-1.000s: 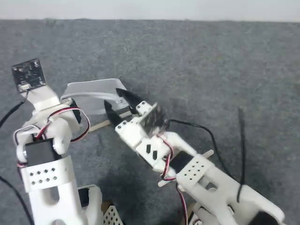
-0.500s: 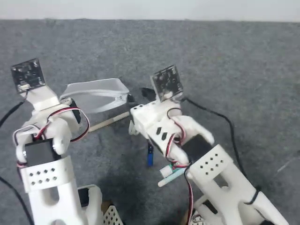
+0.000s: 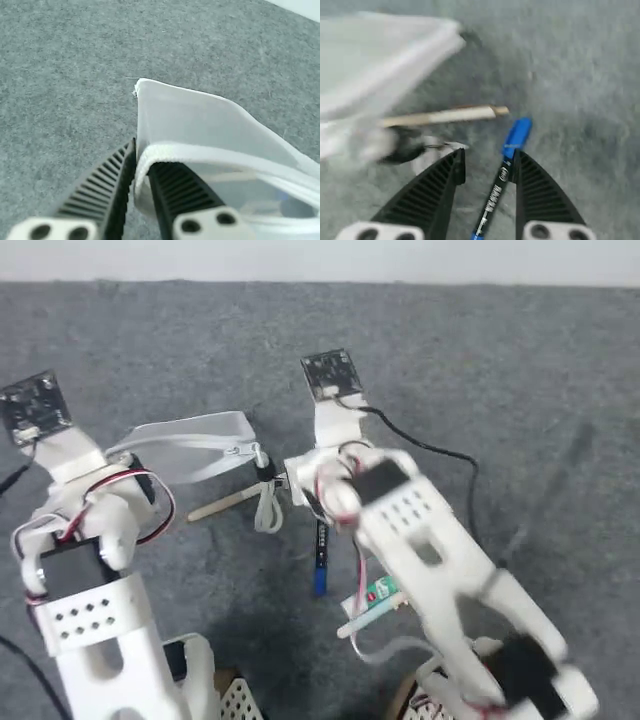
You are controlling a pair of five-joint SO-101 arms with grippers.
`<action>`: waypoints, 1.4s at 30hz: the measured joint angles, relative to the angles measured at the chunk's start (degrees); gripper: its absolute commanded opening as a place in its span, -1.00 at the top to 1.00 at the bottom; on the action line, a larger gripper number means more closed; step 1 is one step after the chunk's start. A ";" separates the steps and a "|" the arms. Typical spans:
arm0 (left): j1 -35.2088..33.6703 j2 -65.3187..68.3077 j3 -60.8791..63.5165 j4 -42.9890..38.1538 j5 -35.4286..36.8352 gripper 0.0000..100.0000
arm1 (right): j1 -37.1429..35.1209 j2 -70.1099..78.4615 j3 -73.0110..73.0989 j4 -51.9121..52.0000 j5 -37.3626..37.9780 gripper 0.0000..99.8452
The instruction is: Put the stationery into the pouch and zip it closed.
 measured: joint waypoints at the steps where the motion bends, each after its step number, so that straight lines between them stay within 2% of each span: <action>1: -0.09 0.00 0.00 0.00 0.00 0.98 | 0.26 3.34 -2.02 1.23 -0.26 0.71; 10: -0.09 0.00 0.00 0.00 0.00 0.98 | 0.62 24.97 -14.77 4.75 -0.88 0.71; 26: -0.18 0.00 0.00 0.00 0.00 0.98 | 3.08 41.14 -25.76 4.75 -0.88 0.71; 32: -0.26 0.00 0.00 0.00 0.00 0.98 | 4.31 45.19 -31.38 8.44 -0.88 0.99; 42: -0.26 0.00 0.00 0.00 0.00 0.98 | 5.27 50.11 -40.62 18.37 -0.88 0.99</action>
